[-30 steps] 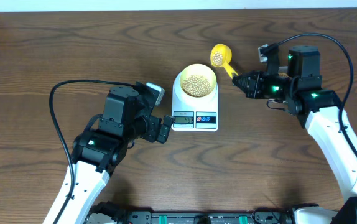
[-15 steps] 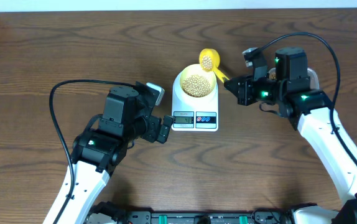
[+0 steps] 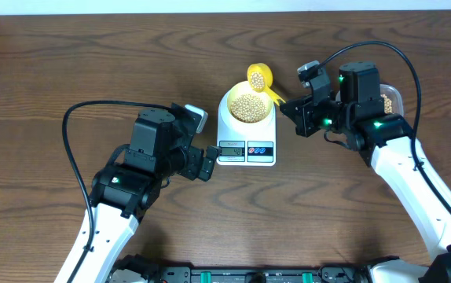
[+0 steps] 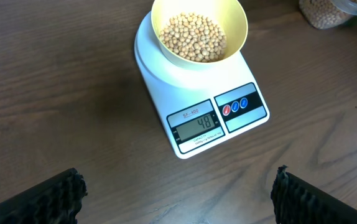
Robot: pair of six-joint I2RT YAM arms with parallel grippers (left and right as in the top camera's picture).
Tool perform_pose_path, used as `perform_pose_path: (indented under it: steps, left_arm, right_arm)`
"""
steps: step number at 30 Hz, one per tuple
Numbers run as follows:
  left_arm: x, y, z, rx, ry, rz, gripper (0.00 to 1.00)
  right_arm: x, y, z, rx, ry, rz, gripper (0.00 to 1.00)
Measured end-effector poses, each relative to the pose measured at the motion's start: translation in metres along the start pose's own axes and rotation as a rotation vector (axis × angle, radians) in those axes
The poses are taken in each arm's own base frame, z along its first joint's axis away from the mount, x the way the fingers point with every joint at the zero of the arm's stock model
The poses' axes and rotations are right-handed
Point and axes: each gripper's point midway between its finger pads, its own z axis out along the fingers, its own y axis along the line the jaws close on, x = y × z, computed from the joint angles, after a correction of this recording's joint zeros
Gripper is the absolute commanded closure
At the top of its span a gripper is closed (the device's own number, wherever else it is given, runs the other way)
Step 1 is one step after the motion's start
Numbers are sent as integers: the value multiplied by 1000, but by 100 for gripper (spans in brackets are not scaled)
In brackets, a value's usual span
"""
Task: Scoop item into bowl and weigh 50g on scale
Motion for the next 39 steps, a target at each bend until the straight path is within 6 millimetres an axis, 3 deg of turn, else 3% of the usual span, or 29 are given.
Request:
perform_pose_path:
  steps: [10, 21, 39]
  left_arm:
    - [0, 0, 0, 0, 0, 0, 2]
    - [0, 0, 0, 0, 0, 0, 2]
    - [0, 0, 0, 0, 0, 0, 2]
  right_arm:
    - [-1, -12, 0, 72, -3, -13, 99]
    - [-4, -12, 0, 74, -15, -15, 99]
    - [-10, -17, -7, 36, -45, 166, 99]
